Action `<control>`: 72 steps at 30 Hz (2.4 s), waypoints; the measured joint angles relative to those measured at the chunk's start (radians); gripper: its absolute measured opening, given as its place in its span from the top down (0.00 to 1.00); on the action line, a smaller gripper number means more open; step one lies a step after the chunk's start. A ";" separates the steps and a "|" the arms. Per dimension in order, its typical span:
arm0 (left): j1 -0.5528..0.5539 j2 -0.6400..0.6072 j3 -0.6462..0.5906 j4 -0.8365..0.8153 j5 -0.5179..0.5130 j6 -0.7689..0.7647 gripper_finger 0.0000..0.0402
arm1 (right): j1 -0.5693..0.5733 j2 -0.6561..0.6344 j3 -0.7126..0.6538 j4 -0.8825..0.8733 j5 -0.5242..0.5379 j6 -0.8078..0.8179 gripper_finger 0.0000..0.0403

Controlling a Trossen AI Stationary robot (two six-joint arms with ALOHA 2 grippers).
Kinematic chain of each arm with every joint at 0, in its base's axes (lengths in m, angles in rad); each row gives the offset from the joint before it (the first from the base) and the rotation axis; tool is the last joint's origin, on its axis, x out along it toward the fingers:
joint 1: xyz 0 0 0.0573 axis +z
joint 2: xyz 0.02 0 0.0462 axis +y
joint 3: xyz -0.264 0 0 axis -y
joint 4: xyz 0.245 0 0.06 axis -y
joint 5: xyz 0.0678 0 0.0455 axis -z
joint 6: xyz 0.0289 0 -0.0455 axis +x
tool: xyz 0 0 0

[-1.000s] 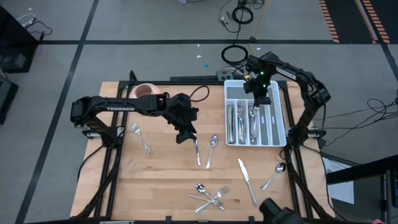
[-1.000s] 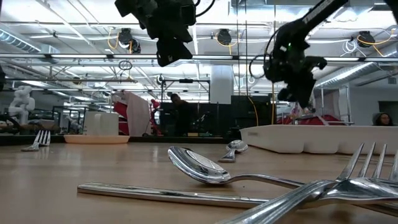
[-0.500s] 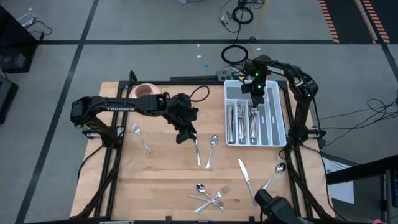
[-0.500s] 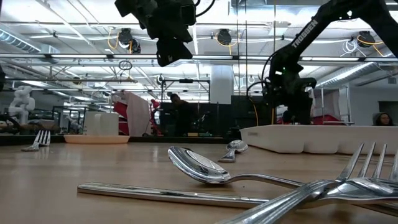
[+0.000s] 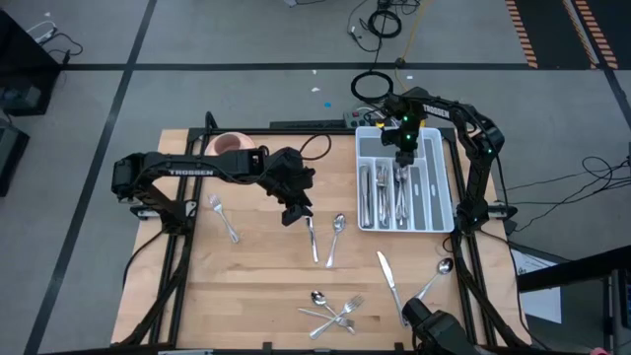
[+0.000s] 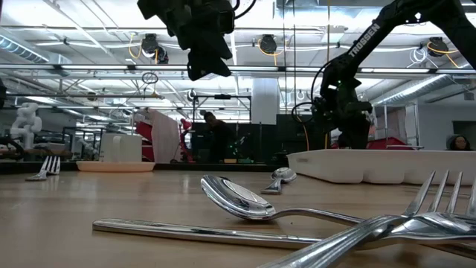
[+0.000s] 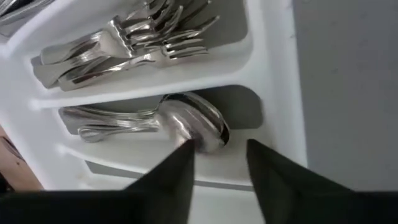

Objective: Sort silverware
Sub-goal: Put the silver spoon into the white cutlery tray, then put the silver fork into the white cutlery tray

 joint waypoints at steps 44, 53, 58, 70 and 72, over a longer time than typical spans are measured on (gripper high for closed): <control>-0.359 -0.256 -0.398 -0.680 -0.504 -0.378 0.57 | 0.380 -0.898 0.333 -0.090 -0.079 0.599 0.47; -0.275 -0.266 -0.607 -0.579 -0.462 -1.471 0.57 | 0.380 -0.874 0.333 -0.089 -0.082 0.660 0.47; -0.253 -0.267 -0.616 -0.520 -0.528 -1.729 0.57 | 0.380 -0.862 0.333 -0.089 -0.085 0.656 0.47; -0.146 -0.271 -0.704 -0.398 -0.555 -1.778 0.57 | 0.380 -0.852 0.333 -0.089 -0.090 0.640 0.47; -0.123 -0.274 -0.751 -0.321 -0.554 -1.772 0.57 | 0.380 -0.852 0.333 -0.089 -0.090 0.633 0.47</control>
